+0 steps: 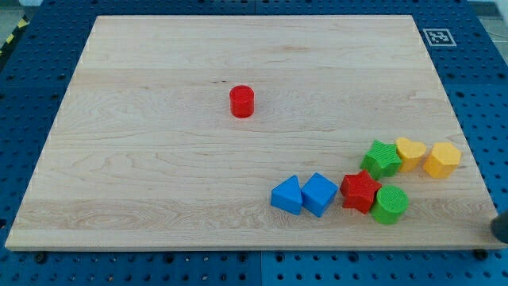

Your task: Push the green circle into the green star

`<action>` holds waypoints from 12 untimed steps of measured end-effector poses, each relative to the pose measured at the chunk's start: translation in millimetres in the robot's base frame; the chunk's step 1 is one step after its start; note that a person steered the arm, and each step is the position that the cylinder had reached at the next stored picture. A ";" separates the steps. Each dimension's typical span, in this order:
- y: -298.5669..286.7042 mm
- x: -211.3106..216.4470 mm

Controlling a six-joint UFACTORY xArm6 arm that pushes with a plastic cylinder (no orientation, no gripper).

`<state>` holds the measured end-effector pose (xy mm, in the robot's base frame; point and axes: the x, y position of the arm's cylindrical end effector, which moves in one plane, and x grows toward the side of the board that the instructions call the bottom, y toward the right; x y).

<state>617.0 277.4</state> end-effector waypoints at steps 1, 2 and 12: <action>-29.3 0.7; -43.7 1.8; -113.1 -46.5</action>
